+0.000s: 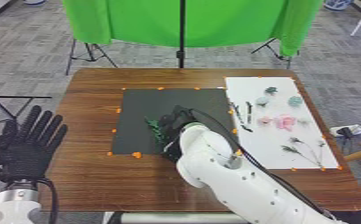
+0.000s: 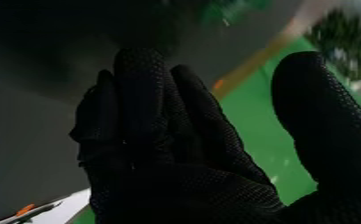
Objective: Arrange flowers
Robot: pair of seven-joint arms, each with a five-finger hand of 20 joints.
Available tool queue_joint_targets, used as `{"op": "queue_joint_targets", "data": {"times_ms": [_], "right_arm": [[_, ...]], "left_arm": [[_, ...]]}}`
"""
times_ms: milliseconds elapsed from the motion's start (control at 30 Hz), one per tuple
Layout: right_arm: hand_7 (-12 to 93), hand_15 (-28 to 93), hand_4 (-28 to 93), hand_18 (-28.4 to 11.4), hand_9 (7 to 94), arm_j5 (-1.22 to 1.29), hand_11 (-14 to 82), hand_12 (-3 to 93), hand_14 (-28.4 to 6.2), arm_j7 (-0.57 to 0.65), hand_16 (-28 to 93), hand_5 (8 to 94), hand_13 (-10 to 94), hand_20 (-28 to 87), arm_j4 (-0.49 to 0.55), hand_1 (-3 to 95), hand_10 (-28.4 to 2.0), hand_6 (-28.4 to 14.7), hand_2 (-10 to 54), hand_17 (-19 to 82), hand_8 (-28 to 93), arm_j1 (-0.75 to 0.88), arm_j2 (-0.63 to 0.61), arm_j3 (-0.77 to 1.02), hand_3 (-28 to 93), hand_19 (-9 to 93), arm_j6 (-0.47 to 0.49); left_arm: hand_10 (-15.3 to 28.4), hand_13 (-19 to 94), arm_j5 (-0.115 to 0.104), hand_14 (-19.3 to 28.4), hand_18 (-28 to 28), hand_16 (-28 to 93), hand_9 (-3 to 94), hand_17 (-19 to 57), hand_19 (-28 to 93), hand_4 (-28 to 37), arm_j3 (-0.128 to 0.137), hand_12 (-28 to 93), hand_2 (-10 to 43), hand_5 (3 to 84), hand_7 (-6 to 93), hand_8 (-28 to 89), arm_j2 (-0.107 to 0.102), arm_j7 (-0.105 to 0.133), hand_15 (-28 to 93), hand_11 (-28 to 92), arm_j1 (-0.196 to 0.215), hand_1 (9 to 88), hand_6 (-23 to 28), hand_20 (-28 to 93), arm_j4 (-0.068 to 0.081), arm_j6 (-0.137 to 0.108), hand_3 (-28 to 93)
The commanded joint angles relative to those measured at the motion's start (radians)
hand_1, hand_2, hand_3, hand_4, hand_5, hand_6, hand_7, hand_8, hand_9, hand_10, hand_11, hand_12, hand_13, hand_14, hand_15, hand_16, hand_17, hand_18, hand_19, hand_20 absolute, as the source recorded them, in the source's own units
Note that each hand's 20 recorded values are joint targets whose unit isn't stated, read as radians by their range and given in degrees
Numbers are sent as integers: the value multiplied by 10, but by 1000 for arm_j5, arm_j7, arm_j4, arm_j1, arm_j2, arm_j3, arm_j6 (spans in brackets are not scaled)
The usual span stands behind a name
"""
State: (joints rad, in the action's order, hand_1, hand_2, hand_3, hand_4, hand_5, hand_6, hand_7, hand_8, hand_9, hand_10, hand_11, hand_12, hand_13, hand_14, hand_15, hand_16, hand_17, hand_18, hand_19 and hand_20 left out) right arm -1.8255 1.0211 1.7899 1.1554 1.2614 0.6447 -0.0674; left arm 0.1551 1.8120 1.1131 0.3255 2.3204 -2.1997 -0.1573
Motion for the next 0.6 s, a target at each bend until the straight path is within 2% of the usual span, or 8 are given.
{"op": "queue_joint_targets", "data": {"times_ms": [33, 167, 267, 533, 600], "right_arm": [[27, 712, -190, -284, 610, 100, 161, 155, -236, 11, 190, 497, 578, 403, 14, 289, -277, -201, 43, 314, -92, 7, 29, 2, 749, 911, 58], [21, 704, -186, -284, 634, 203, 158, 154, -226, 37, 198, 478, 603, 402, 22, 283, -271, -182, 52, 322, -90, 23, 57, 19, 744, 912, 82], [16, 699, -185, -284, 643, 210, 156, 152, -224, 41, 202, 464, 612, 400, 27, 279, -267, -174, 58, 324, -88, 40, 69, 18, 740, 912, 88], [12, 684, -182, -284, 638, 208, 145, 147, -219, 41, 205, 449, 620, 388, 12, 276, -267, -172, 62, 327, -83, 51, 104, 27, 741, 908, 48], [11, 681, -182, -284, 635, 200, 144, 145, -219, 42, 207, 446, 621, 384, 8, 276, -268, -173, 62, 327, -82, 53, 107, 33, 742, 908, 42]], "left_arm": [[125, 257, 2, 128, 118, -18, 343, -33, 194, -283, -14, 110, 118, 416, 87, -79, -4, -12, 194, 111, -3, 235, 67, 144, 3, -4, 771], [125, 257, 1, 128, 118, -18, 343, -34, 196, -283, -20, 111, 118, 416, 88, -79, -11, -20, 194, 111, -7, 235, 67, 144, 5, -13, 771], [126, 258, 1, 128, 118, -18, 344, -34, 198, -283, -28, 111, 118, 416, 88, -80, -15, -25, 195, 112, -16, 235, 67, 144, 9, -11, 772], [124, 258, 0, 128, 119, -17, 344, -35, 198, -283, -46, 111, 118, 416, 88, -80, -28, -42, 194, 114, -35, 235, 68, 143, 16, -16, 772], [124, 258, 1, 128, 119, -18, 344, -35, 199, -283, -50, 110, 118, 416, 88, -80, -26, -44, 194, 114, -37, 235, 68, 143, 18, -16, 771]]}}
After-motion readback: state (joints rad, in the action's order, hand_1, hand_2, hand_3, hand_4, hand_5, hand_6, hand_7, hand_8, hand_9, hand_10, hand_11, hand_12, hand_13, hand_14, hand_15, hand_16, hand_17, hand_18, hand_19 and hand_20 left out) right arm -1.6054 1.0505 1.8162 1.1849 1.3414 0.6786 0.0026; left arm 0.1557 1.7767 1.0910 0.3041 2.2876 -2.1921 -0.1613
